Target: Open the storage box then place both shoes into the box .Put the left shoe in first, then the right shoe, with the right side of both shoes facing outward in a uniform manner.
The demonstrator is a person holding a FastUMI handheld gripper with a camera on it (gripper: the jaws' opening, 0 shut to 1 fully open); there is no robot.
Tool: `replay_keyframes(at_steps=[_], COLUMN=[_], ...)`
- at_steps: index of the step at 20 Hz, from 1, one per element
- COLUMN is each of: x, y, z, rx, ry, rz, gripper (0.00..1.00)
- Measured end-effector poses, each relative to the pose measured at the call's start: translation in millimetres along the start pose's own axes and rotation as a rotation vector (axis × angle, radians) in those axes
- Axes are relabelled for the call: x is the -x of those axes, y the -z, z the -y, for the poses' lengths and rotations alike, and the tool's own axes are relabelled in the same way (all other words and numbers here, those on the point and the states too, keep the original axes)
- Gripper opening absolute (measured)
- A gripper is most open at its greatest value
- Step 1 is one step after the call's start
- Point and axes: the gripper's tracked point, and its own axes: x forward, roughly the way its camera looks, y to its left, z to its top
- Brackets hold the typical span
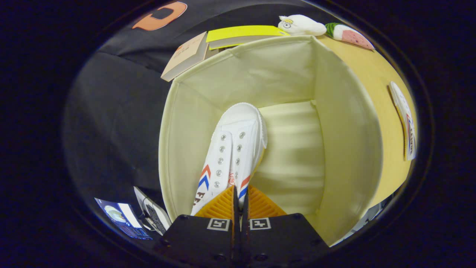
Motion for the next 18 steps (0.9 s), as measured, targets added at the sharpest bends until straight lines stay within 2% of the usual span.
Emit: replay_keyframes(at_steps=[1, 2, 3, 4, 7, 9, 11, 18], x=[-0.9, 1.0, -1.2, 2.9, 16.9, 34.2, 59.3, 167.9], y=[-1.0, 0.8, 3.3, 1.1, 2.1, 0.7, -2.8, -11.4], z=[-3.4, -5.9, -8.3, -10.3, -17.4, -19.2, -16.4, 29.3], rx=[0.000, 0.006, 0.015, 0.026, 0.025, 0.040, 0.080, 0.192], ry=[-0.010, -0.016, -0.021, -0.021, -0.043, -0.051, -0.039, 0.084], rz=[0.000, 0.007, 0.006, 0.014, 0.045, 0.088, 0.160, 0.501], gripper=[0.06, 0.11, 0.23, 0.27, 0.73, 0.78, 0.88, 0.90])
